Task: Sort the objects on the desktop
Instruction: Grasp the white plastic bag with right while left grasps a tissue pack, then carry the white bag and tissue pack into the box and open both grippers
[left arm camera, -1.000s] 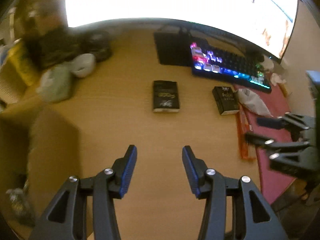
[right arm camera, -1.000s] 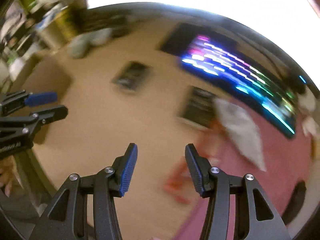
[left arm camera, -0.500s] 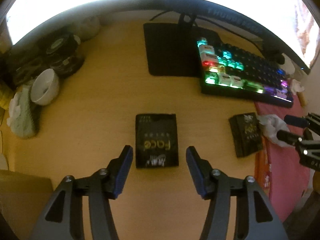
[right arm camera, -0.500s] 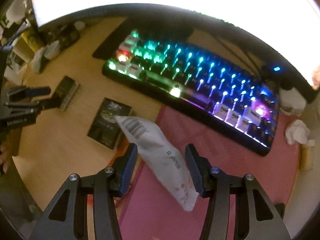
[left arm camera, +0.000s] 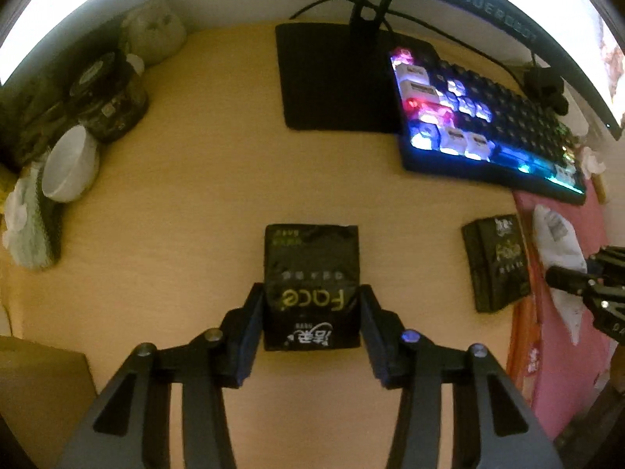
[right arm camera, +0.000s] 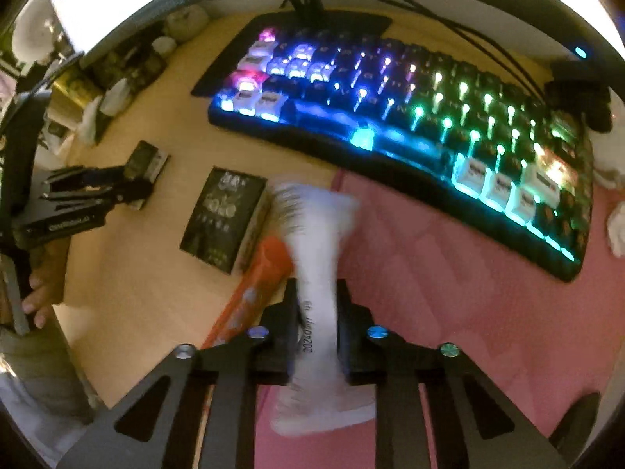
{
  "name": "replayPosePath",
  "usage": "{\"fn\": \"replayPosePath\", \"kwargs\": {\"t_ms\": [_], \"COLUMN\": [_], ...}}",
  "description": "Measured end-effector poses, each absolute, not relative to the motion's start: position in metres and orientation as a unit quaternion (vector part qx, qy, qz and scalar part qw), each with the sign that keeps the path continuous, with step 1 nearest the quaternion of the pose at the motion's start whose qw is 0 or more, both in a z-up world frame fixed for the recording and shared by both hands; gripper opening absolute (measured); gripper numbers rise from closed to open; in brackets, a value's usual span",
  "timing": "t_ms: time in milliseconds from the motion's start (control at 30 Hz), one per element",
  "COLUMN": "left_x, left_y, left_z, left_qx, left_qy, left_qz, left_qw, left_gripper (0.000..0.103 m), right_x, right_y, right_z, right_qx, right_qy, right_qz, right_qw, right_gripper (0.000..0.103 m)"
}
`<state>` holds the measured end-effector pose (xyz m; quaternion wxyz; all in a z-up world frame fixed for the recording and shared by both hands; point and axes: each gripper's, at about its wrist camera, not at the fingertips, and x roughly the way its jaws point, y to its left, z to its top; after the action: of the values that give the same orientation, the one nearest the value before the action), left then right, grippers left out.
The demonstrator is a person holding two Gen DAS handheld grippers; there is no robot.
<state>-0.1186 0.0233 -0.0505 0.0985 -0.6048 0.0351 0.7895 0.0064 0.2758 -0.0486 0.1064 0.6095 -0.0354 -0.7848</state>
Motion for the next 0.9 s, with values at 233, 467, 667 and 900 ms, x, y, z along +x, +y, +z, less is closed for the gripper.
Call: {"fn": "replayPosePath", "kwargs": {"t_ms": [233,467,667,900], "left_x": [-0.071,-0.006,0.033,0.039], "left_y": [0.020,0.017,0.020,0.021], "left_z": [-0.048,-0.048,-0.047,-0.045], "left_qx": [-0.612,-0.616,-0.617,-0.611], "left_qy": [0.049,0.057,0.061,0.059], "left_qz": [0.783,0.780,0.777,0.780], "left_qw": [0.101,0.097,0.110,0.120], "left_gripper": [0.052,0.052,0.052,0.054], "right_x": [0.046,0.101,0.135,0.138], "right_y": [0.263,0.252,0.239,0.230], "right_z": [-0.049,-0.048,-0.049,-0.046], "right_qx": [0.615,0.624,0.626,0.607], "right_qy": [-0.027,-0.013,-0.020,-0.037], "right_qz": [-0.783,-0.778,-0.776,-0.789], "right_qw": [0.093,0.071,0.073,0.081], "right_gripper": [0.016,0.016,0.017,0.039]}}
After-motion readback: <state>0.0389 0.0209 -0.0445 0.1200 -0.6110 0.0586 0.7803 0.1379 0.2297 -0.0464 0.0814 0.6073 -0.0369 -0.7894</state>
